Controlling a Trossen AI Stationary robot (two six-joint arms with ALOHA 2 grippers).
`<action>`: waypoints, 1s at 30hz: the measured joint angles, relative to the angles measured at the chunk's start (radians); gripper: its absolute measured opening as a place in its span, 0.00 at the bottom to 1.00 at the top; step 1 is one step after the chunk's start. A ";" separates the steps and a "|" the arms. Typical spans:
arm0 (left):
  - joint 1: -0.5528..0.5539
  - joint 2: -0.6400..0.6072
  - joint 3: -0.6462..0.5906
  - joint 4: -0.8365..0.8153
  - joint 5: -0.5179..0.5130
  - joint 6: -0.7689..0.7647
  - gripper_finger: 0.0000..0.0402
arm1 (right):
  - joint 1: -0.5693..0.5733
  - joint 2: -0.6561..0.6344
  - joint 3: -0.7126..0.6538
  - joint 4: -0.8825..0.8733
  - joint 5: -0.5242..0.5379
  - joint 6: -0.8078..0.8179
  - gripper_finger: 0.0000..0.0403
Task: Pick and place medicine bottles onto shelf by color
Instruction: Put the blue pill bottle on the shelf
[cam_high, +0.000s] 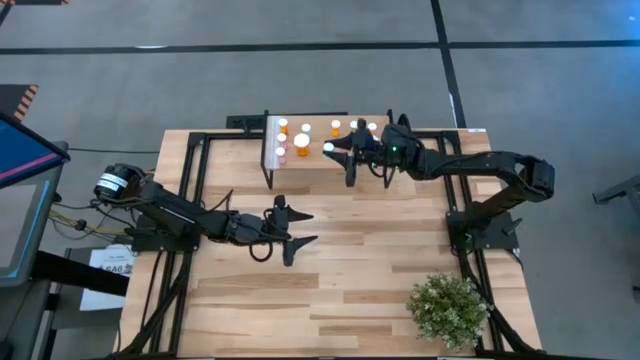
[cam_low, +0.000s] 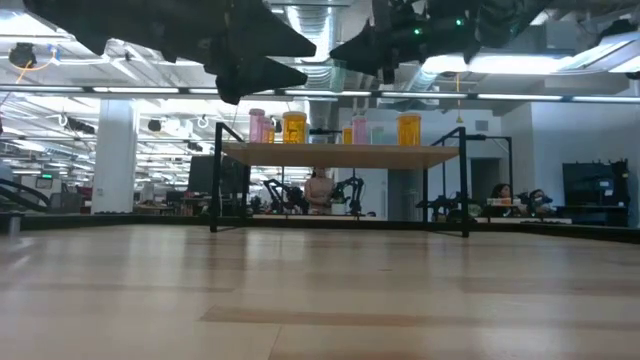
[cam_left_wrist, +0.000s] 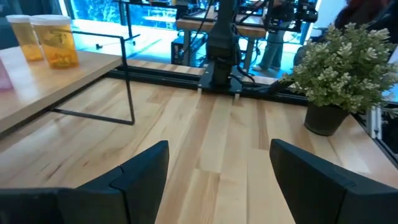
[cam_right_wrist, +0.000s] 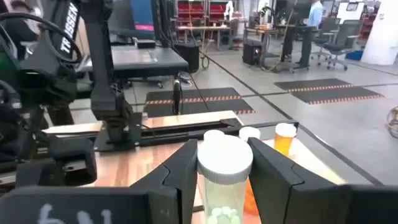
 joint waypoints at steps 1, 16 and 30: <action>0.000 0.000 0.000 -0.002 -0.005 0.000 0.67 | -0.003 0.000 0.018 -0.026 0.000 -0.007 0.36; 0.002 0.000 0.000 -0.024 -0.041 -0.010 0.67 | -0.038 0.177 0.115 -0.102 -0.007 -0.044 0.36; 0.002 0.001 0.000 -0.029 -0.039 -0.010 0.67 | -0.066 0.237 0.167 -0.141 -0.006 -0.051 0.37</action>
